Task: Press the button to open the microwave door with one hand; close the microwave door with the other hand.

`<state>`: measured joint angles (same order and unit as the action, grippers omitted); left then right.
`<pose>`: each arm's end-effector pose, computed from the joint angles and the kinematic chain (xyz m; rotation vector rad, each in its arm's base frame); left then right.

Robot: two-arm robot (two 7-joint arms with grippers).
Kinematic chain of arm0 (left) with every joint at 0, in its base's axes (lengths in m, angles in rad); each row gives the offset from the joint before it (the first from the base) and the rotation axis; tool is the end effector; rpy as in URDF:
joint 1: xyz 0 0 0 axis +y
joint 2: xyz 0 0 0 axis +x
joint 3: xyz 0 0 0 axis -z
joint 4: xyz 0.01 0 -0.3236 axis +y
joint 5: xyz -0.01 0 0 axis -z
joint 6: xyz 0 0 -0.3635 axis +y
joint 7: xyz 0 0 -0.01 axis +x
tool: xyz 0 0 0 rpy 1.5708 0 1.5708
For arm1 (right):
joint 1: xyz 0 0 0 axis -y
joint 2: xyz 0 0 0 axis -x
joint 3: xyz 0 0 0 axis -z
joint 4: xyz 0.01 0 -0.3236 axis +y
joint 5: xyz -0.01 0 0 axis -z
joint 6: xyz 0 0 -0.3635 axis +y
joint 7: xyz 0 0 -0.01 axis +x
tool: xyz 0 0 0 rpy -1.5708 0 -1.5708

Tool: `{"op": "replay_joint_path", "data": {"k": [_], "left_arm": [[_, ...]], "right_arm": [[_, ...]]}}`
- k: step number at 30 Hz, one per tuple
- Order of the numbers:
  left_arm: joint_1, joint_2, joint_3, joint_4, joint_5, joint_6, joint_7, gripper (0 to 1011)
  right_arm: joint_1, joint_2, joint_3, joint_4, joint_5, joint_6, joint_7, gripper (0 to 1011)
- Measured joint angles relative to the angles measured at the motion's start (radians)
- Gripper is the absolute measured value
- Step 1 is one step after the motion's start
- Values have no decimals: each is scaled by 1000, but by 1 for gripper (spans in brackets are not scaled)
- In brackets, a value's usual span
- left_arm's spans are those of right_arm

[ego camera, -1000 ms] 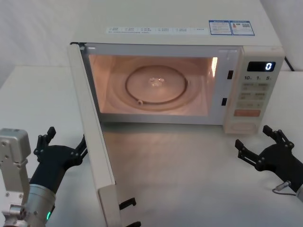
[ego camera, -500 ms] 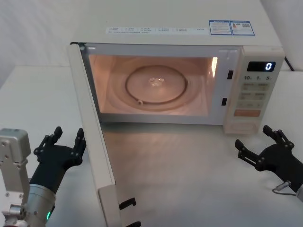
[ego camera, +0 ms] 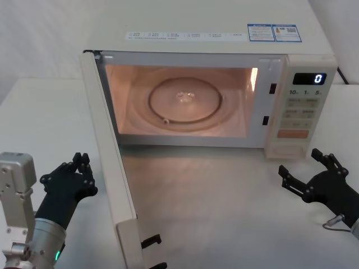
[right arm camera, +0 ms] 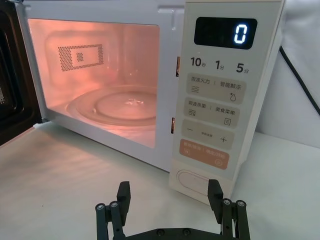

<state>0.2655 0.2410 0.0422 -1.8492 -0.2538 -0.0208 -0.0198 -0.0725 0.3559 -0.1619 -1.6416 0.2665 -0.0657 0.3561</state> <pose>0.2988 0.0398 -0.3170 -0.0380 0.0140 1.4460 0.3549 -0.0491 -0.3354 -0.0545 -0.0518 -1.0331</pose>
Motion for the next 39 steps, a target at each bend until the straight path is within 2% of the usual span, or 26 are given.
{"op": "replay_joint_path", "data": {"k": [1,3,5,29,39], "left_arm": [[0,0,0,0,0,0,0,127],[0,0,0,0,0,0,0,27],[0,0,0,0,0,0,0,0],[0,0,0,0,0,0,0,0],[41,-4,-106,-37,-77,23,-59,0]], "right_arm": [[0,0,0,0,0,0,0,1000],[0,0,0,0,0,0,0,1000],[0,0,0,0,0,0,0,1000],[0,0,0,0,0,0,0,1000],[0,0,0,0,0,0,0,1000]]}}
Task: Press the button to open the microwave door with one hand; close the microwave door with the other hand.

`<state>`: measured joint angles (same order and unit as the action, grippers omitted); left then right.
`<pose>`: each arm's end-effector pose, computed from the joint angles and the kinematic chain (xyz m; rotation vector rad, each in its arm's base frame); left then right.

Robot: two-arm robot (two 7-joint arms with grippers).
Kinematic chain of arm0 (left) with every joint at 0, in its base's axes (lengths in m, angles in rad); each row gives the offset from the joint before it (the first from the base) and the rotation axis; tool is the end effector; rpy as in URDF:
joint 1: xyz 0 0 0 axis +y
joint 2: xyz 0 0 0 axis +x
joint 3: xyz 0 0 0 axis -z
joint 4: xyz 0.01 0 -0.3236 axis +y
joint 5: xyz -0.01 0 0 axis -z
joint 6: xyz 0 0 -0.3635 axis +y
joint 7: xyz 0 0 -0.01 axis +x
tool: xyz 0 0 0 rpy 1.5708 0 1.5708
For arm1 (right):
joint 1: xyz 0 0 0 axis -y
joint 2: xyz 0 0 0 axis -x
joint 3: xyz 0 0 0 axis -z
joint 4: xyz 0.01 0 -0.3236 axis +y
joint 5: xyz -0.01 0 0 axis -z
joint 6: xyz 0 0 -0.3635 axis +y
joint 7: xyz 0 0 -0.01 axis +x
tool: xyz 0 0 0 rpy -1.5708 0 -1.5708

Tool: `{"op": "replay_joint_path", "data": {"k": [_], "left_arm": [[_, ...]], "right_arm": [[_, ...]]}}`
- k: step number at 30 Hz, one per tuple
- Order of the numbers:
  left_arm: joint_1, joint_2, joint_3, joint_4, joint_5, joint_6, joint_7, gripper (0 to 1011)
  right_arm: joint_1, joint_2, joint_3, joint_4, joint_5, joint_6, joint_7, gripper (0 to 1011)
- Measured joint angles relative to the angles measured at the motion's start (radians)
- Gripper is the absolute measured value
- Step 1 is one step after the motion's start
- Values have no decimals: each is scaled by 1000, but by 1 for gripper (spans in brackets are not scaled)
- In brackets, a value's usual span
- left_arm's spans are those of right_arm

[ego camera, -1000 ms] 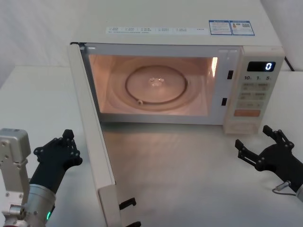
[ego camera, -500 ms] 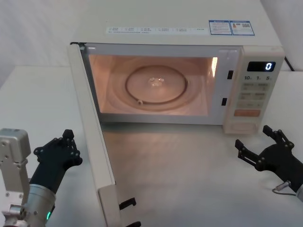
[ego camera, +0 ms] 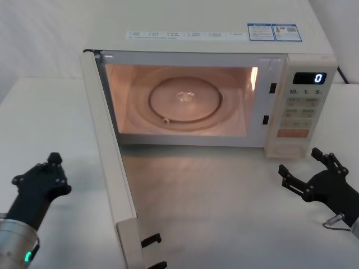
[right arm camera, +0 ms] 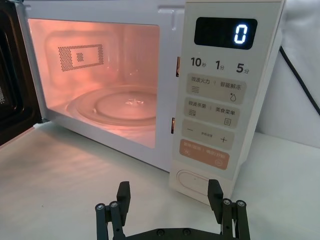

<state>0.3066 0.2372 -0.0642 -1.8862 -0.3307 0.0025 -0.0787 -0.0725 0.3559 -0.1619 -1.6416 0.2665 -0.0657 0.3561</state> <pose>0.2882 0.0740 -0.3069 -0.0775 0.0542 1.4768 0.3549 -0.0491 -0.3354 -0.0545 -0.0518 -1.0331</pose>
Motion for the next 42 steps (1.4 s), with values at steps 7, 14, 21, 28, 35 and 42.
{"op": "replay_joint_path", "data": {"k": [7,14,21,28,35,42], "left_arm": [[46,8,-66,-48,-36,-2,-48,0],[85,36,-117,-108,-80,5,-102,0],[108,99,-147,-160,-148,38,-174,0],[103,143,-138,-168,-191,53,-211,0],[88,177,-97,-173,-206,51,-234,0],[61,208,-47,-180,-192,44,-240,0]], "right_arm": [[0,0,0,0,0,0,0,1000],[0,0,0,0,0,0,0,1000],[0,0,0,0,0,0,0,1000],[0,0,0,0,0,0,0,1000],[0,0,0,0,0,0,0,1000],[0,0,0,0,0,0,0,1000]]}}
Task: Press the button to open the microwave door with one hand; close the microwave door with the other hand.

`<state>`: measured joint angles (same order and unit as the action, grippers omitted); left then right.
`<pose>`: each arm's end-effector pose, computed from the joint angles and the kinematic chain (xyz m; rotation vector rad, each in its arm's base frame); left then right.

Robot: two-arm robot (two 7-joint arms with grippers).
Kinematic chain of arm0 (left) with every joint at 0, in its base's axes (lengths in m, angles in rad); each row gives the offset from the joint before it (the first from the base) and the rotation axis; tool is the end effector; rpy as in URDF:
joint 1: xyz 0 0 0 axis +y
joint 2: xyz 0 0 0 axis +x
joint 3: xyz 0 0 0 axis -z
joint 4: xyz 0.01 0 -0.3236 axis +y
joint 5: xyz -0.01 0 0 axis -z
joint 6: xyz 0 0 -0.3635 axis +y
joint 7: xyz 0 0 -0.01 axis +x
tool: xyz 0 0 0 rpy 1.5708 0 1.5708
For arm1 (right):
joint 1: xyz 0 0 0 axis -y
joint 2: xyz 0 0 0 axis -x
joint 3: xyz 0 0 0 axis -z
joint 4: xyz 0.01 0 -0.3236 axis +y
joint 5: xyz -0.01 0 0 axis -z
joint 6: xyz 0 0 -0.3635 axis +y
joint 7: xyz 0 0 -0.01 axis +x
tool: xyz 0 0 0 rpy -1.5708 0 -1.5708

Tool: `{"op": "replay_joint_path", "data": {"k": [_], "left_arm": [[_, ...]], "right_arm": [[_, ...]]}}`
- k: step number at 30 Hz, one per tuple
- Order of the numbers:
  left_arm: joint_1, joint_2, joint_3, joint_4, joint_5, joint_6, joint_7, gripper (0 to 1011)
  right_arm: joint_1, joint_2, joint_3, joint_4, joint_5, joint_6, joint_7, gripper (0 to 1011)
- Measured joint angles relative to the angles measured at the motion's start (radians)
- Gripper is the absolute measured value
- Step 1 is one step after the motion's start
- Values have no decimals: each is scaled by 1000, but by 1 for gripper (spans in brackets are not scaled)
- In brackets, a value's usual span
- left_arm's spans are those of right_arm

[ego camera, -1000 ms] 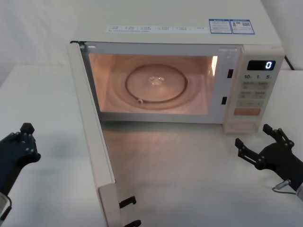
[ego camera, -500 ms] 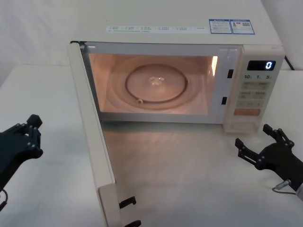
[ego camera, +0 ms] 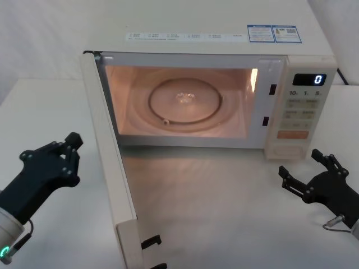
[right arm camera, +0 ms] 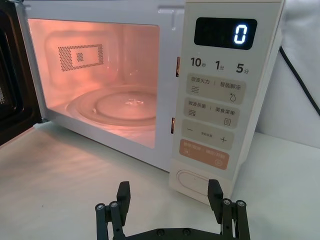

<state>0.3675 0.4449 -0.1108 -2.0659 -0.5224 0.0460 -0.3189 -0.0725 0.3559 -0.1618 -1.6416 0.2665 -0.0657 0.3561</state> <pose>0.2742 0.1009 -0.2383 -0.1052 -0.0222 1.1275 0.3549 -0.0491 -0.3353 -0.0545 -0.0518 -1.0332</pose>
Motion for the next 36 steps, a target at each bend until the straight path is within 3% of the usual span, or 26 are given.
{"op": "replay_joint_path", "data": {"k": [12,21,28,36], "left_arm": [[-92,40,103,9,27,9,-1,0],[-223,31,254,64,75,44,11,0],[-269,16,302,78,96,58,25,0],[-296,-2,318,90,107,66,46,0]], "right_arm": [[0,0,0,0,0,0,0,1000],[0,0,0,0,0,0,0,1000],[0,0,0,0,0,0,0,1000],[0,0,0,0,0,0,0,1000]]}}
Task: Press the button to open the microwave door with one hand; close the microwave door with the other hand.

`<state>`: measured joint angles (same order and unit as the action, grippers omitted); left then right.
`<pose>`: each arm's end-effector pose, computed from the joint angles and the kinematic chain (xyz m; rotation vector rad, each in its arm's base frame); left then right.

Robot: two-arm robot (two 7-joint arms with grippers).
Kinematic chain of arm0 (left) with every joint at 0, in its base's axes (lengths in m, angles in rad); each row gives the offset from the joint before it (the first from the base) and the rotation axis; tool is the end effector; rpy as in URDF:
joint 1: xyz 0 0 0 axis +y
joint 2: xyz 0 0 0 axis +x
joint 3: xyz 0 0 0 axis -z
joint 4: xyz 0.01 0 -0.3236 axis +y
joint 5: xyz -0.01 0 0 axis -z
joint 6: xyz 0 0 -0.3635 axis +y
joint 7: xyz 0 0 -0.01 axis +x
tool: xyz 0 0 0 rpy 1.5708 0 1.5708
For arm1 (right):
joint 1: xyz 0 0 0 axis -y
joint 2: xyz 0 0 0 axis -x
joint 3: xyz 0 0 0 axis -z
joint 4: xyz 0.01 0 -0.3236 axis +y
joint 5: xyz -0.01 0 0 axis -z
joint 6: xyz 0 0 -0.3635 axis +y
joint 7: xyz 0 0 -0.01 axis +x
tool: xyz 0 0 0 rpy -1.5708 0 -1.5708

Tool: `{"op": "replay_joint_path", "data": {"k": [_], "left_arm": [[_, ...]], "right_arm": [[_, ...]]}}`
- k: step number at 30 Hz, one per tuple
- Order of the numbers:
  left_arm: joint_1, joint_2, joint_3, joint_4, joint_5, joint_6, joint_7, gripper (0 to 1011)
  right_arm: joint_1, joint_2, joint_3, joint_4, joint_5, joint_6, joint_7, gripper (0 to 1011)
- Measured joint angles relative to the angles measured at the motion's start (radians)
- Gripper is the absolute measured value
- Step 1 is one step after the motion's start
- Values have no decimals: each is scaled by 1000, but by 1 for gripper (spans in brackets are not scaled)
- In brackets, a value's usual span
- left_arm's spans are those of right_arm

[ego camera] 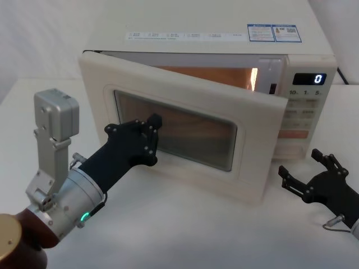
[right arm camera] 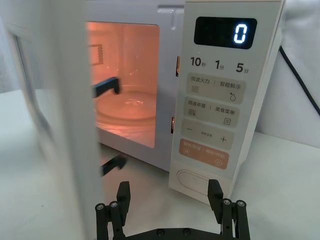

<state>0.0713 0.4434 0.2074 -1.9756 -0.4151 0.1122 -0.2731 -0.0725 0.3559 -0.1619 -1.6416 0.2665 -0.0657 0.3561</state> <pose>0.3347 0.0132 -0.2248 -0.0681 -0.0780 0.9436 0.3549 -0.0491 -0.3354 -0.0545 -0.0518 -1.0331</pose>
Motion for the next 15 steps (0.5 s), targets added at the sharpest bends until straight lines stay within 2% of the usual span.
{"op": "replay_joint_path", "data": {"k": [15], "left_arm": [[-90,-43,39,50,48,33,30,0]], "right_arm": [[0,0,0,0,0,0,0,1000]]}}
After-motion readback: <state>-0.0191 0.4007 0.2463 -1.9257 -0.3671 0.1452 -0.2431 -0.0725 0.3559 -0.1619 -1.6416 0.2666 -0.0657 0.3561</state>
